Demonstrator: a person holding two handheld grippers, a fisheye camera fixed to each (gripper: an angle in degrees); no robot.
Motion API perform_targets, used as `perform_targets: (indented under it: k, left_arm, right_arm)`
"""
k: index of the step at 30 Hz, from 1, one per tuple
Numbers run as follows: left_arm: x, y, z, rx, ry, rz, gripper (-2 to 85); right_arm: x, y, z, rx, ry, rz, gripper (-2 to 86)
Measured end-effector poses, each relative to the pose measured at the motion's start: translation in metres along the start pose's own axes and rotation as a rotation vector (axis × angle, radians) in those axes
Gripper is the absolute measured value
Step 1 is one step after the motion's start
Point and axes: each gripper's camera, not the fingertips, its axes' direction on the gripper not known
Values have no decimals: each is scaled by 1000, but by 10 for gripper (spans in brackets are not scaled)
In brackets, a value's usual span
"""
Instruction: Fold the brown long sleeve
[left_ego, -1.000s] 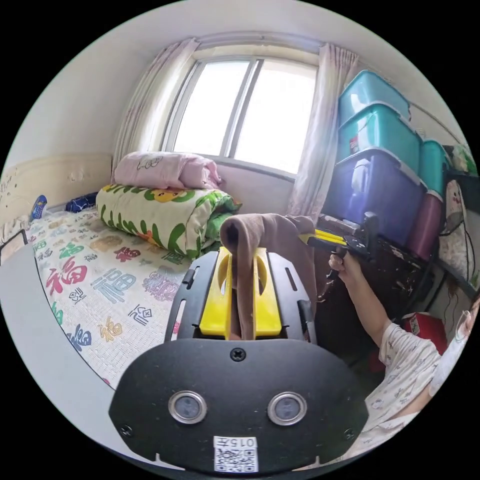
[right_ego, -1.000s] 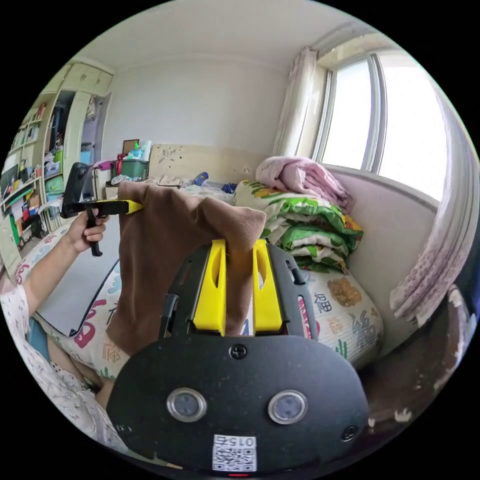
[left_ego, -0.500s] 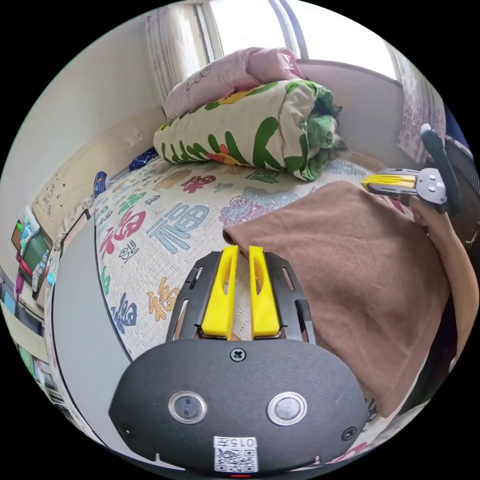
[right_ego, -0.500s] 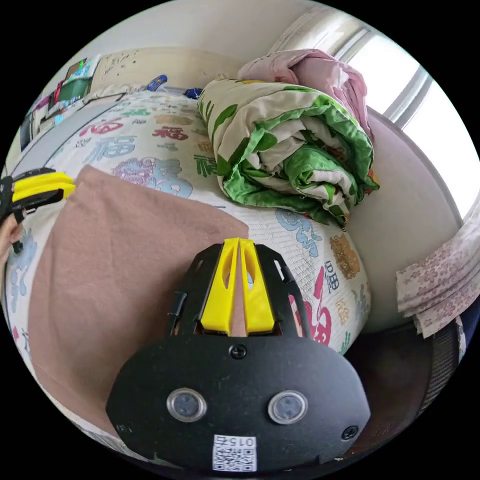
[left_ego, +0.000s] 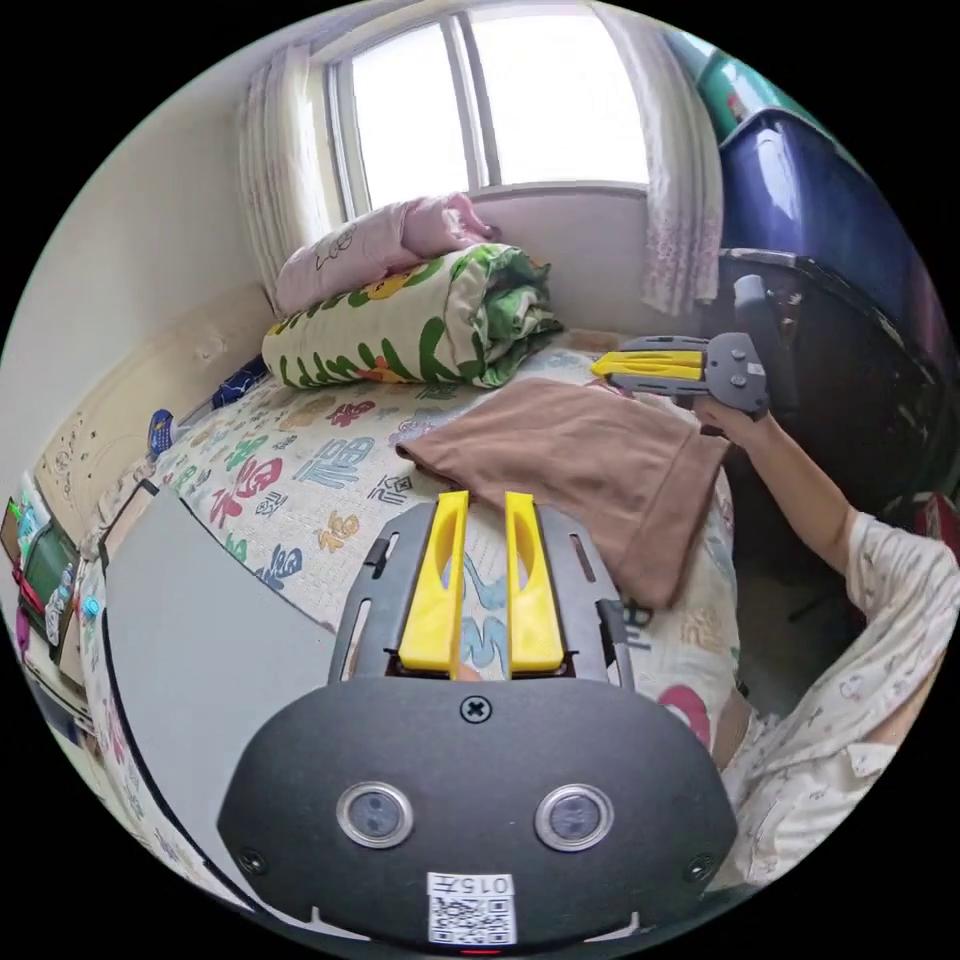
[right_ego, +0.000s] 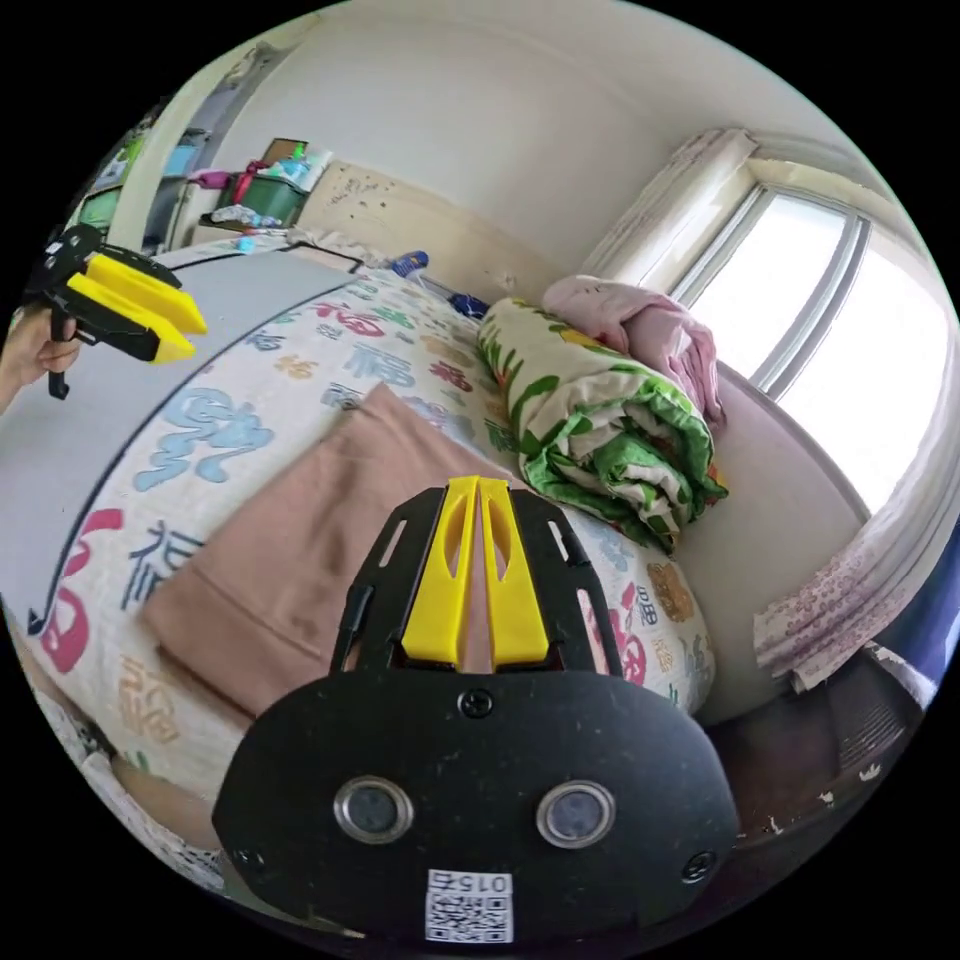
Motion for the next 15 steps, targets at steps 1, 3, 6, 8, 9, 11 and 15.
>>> perform_targets:
  k: [1,3,6,8,9,11,15]
  left_arm:
    - [15,13,-21,29,-8,7,64]
    - [79,75,-103,121,-67,28,66]
    - [165,176,-190,182,-310,-26,73]
    - [215,252,-233,233,-518,-166,74]
    - [247,306,-258,260,-651,-298,73]
    - [299,386,-288,246,-852,-496,72]
    - [426,528,-315,-65,-1326,-901,103]
  right_arm:
    - [-7,12,-9,28,-48,-1,-10]
    - [-38,59,-39,129,-268,-24,-9]
    - [-75,111,-64,236,-504,-25,-3]
    - [-98,139,-77,297,-649,-36,6]
    - [-114,154,-84,337,-751,-48,14]
    - [-142,174,-94,391,-893,-94,27]
    - [-230,204,-120,447,-1136,-273,76]
